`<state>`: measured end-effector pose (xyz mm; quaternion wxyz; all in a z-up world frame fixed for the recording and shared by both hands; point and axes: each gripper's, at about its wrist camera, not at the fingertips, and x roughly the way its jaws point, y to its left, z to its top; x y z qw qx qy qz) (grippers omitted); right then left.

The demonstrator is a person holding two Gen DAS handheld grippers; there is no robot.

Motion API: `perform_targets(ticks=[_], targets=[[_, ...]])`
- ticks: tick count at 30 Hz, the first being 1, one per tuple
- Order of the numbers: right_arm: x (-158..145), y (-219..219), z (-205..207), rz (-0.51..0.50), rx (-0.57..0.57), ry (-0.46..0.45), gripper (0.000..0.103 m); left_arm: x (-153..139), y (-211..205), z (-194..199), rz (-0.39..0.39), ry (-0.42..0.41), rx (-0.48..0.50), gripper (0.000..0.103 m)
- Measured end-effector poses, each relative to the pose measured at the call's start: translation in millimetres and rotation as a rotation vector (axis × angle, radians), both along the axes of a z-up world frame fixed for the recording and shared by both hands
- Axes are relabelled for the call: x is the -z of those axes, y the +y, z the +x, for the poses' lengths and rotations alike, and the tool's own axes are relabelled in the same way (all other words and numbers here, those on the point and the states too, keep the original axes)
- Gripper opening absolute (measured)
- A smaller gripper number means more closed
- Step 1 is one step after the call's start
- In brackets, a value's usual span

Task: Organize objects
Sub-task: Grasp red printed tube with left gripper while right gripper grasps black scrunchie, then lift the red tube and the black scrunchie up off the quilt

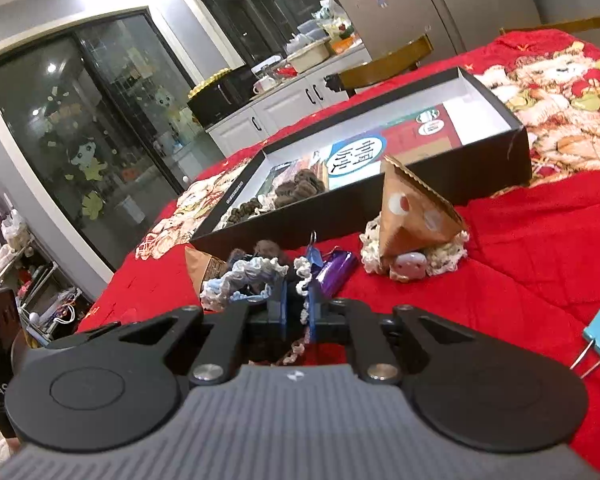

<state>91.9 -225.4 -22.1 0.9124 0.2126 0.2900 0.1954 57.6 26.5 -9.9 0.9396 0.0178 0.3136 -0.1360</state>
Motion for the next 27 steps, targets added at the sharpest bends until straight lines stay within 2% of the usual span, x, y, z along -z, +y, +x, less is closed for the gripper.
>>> perform_targets(ticks=[11,21,27], targets=[[3.8,-4.6,2.2,0.027,0.018,0.006,0.012,-0.8,-1.4,-2.3,0.015,-0.022,0.002,0.085],[-6.4,-5.7,-9.3,0.051,0.033,-0.098,0.012,-2.7,2.0,-5.3,0.023,-0.043,-0.03,0.085],[-10.8,-3.6,-13.8,0.039,0.03,-0.139,0.012,-8.5,2.0,-15.6,0.033,-0.109,-0.031,0.085]])
